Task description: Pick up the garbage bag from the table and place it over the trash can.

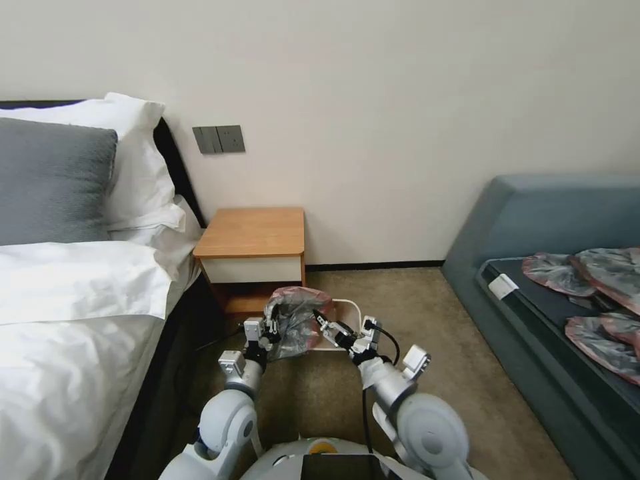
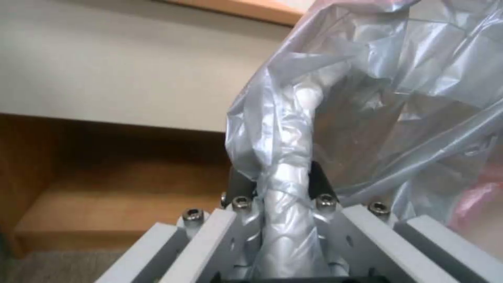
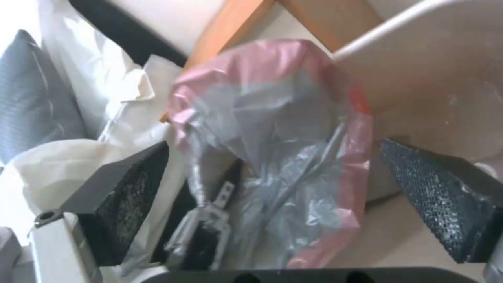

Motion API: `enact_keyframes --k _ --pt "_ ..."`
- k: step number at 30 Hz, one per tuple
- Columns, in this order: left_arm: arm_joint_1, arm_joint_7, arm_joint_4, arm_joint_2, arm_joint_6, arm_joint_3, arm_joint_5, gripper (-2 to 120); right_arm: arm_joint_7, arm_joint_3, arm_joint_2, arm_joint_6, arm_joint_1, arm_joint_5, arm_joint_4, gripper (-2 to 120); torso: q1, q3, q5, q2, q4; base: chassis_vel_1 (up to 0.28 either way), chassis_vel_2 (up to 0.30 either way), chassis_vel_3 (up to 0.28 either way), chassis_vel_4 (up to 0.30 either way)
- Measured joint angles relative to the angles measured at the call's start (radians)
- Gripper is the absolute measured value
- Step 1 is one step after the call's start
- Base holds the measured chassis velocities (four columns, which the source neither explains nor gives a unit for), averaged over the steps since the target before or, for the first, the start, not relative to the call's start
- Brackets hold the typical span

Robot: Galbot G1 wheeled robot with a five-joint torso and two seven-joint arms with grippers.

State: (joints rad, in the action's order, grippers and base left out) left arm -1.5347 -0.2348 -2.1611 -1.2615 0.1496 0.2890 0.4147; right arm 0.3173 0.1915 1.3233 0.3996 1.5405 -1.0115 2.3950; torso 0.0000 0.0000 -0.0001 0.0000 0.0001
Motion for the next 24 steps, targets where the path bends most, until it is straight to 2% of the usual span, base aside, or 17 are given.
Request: enact_keyframes --k 4,7,11,24 --pt "-0.017 0.023 -0.015 0.004 -0.023 0.01 -0.006 4 -0.007 -0.02 0.014 -0.002 -0.008 0.065 -0.028 100 0.0 0.0 0.0 0.0 -0.0001 0.0 0.0 0.0 0.0" --pt "-0.035 0.037 -0.029 0.004 -0.037 0.018 -0.016 4 -0.048 -0.035 0.024 -0.015 -0.013 0.178 -0.058 100 0.0 0.0 0.0001 0.0 0.0 0.0 0.0 0.0 0.0" --pt "-0.049 0.043 -0.046 0.007 -0.04 0.023 -0.027 4 -0.059 -0.05 0.035 -0.029 -0.023 0.26 -0.084 100 0.0 0.0 0.0 0.0 0.0 0.0 0.0 0.0 0.0" --pt "-0.057 0.074 -0.068 0.019 -0.052 0.04 -0.043 4 -0.06 -0.063 0.043 -0.053 -0.059 0.323 -0.121 100 0.0 0.0 0.0001 0.0 -0.0001 0.0 0.0 0.0 0.0"
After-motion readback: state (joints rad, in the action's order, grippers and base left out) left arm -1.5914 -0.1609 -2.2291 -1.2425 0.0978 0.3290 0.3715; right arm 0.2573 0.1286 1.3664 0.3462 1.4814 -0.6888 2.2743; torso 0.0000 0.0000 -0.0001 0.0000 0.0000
